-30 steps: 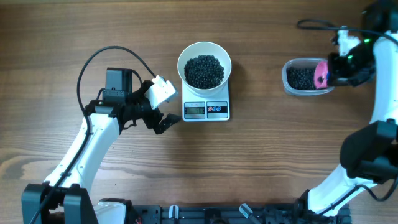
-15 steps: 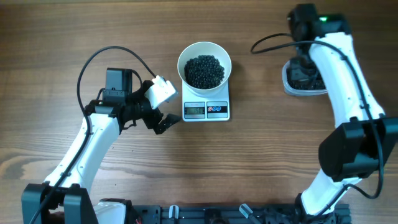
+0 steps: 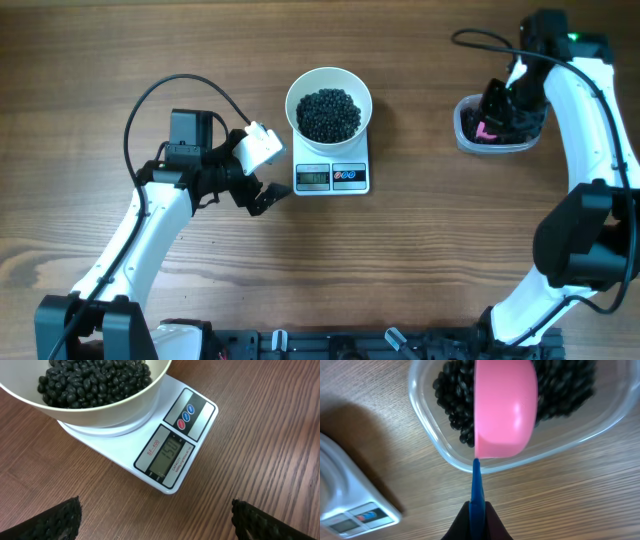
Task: Scoop item into bowl and weigh 150g on scale
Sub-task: 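Lower the pink scoop into the tub and open the right gripper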
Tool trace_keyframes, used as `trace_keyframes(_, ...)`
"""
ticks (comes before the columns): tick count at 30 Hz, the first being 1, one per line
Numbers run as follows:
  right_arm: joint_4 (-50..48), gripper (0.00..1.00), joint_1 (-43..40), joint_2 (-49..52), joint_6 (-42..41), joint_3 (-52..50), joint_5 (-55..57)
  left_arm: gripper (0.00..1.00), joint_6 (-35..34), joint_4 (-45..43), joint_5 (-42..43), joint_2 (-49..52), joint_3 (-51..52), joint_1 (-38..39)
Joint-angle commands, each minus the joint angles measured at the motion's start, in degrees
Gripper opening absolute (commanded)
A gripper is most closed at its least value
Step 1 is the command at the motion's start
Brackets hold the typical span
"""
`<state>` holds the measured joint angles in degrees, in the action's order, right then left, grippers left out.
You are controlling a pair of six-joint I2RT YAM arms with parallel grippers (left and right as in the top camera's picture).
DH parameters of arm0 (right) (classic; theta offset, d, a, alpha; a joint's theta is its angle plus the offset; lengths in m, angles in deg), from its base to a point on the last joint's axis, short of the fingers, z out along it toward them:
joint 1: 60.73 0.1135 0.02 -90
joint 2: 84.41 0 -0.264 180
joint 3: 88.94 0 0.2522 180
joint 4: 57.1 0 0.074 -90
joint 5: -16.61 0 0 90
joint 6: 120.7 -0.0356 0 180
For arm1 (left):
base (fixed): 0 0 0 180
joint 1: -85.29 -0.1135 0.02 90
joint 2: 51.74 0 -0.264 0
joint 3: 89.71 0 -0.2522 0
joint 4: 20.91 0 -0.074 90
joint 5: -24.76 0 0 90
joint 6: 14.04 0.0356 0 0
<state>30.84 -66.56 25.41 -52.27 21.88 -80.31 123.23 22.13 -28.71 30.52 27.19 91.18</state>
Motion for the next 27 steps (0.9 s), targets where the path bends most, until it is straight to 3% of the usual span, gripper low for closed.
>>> trace_keyframes(1, -2.91, 0.04, -1.25, -0.33, -7.8, -1.81, -8.24, 1.0, -0.15, -0.15, 1.29, 0.48, 0.63, 0.11)
trace_keyframes(8, -4.26, 0.05, -1.81, -0.33, -11.61, -1.92, -9.53, 1.0, -0.15, -0.15, 1.29, 0.48, 0.63, 0.11)
trace_keyframes(10, -3.67, 0.15, -1.88, -0.33, -11.58, -1.92, -9.49, 1.0, -0.15, -0.15, 1.29, 0.48, 0.63, 0.11)
trace_keyframes(11, -3.26, 0.25, -1.92, -0.33, -11.56, -1.92, -9.27, 1.0, -0.15, -0.15, 1.29, 0.48, 0.63, 0.11)
trace_keyframes(14, -1.25, 0.37, -2.03, -0.33, -11.45, -1.92, -7.3, 1.0, -0.15, -0.15, 1.29, 0.48, 0.63, 0.11)
trace_keyframes(20, 3.69, 0.52, -2.08, -0.33, -9.01, -1.92, -4.46, 1.0, -0.15, -0.15, 1.29, 0.48, 0.63, 0.11)
trace_keyframes(23, 6.45, 0.8, -2.1, -0.33, -7.37, -1.92, -2.75, 1.0, -0.15, -0.15, 1.29, 0.48, 0.63, 0.11)
trace_keyframes(27, 9.51, 0.94, -2.1, -0.33, -6.93, -1.92, 0.33, 1.0, -0.15, -0.15, 1.29, 0.48, 0.63, 0.11)
